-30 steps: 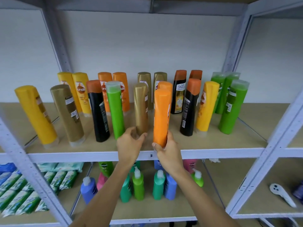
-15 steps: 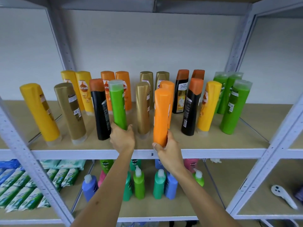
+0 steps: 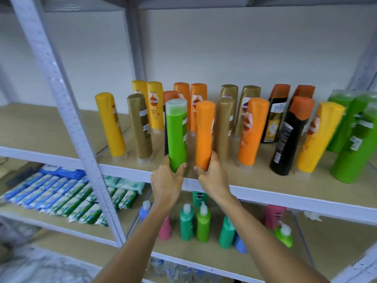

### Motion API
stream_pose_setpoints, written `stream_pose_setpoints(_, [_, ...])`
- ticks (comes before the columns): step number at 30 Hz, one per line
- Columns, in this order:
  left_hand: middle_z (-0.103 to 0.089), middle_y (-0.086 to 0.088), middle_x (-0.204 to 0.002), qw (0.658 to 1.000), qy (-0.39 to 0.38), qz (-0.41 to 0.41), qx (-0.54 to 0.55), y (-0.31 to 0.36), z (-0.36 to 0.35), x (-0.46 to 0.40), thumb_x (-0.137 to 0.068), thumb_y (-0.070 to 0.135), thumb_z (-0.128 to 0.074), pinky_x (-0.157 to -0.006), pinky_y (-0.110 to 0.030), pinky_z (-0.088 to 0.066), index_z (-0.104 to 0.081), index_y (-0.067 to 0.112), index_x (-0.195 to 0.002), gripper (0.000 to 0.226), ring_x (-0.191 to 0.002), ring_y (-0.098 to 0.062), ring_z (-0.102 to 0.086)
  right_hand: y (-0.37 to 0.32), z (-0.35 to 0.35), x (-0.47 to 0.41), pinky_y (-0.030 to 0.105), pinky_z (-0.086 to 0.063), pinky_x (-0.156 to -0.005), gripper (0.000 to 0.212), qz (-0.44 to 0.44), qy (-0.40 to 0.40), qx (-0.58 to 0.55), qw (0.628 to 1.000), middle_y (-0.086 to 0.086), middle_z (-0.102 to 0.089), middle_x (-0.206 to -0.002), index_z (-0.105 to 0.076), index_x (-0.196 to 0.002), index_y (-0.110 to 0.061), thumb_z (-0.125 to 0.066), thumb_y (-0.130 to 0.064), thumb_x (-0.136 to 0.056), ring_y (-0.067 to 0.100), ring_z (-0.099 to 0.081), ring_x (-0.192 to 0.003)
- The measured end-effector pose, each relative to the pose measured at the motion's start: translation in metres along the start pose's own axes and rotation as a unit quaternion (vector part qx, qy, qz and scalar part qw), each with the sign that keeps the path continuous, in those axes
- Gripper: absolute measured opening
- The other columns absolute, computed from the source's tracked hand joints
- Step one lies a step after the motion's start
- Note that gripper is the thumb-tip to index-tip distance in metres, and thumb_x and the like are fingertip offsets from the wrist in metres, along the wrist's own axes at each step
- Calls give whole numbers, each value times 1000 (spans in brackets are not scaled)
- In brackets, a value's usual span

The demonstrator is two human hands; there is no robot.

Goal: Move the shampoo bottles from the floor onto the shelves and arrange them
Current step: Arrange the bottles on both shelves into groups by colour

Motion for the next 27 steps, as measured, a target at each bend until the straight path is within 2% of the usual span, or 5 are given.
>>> stream_pose_setpoints(3, [-65, -13, -69, 1000, 5, 7, 10, -6, 7, -1, -85, 45, -64, -62, -40, -47, -61, 11, -90, 35, -73, -37, -60, -7, -16, -14, 42, -52, -78, 47, -14, -12, 11, 1000, 17, -65, -107, -43, -122, -13, -67, -28, -86, 37, -62, -97])
stream_pose_setpoints(11, [-65, -7, -70, 1000, -2, -18, -2, -14, 15, -7, -86, 45, -63, -64, -41, -47, -62, 15, -97, 31, -69, -31, -59, -19, -35, -37, 38, -50, -85, 49, -30, -25, -2, 999, 16, -62, -118, -42, -127, -12, -68, -24, -88, 35, -60, -107])
stream_pose_setpoints(15, [-58, -2, -63, 1000, -7, -25, 13, -12, 14, -5, -84, 45, -65, -61, -40, -47, -59, 17, -94, 30, -65, -30, -57, -7, -25, -17, 40, -53, -82, 52, 8, -21, 30, 999, 13, -67, -108, -40, -134, -14, -64, -18, -87, 35, -63, -99])
stream_pose_setpoints(19, [-48, 7, -54, 999, -9, -40, 24, 3, 8, 8, -83, 39, -68, -54, -34, -35, -60, 12, -95, 31, -58, -26, -50, 27, 16, 26, 41, -51, -89, 47, 54, 38, 23, 998, 13, -67, -112, -49, -133, -8, -60, -9, -88, 32, -64, -102])
stream_pose_setpoints(27, [-68, -14, -73, 996, -33, -77, 10, 73, -51, 70, -82, 45, -67, -65, -42, -45, -63, 10, -90, 36, -78, -40, -60, 128, 173, 61, 38, -51, -82, 25, 57, 148, 149, 976, 12, -71, -104, -67, -108, -4, -64, -17, -87, 32, -66, -93])
Point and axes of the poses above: each hand's wrist, its own x-axis away from the middle knuckle, its own z-axis out of the back of the hand, y = z × x, the point moved 1 cm from there along -x, towards the middle knuckle
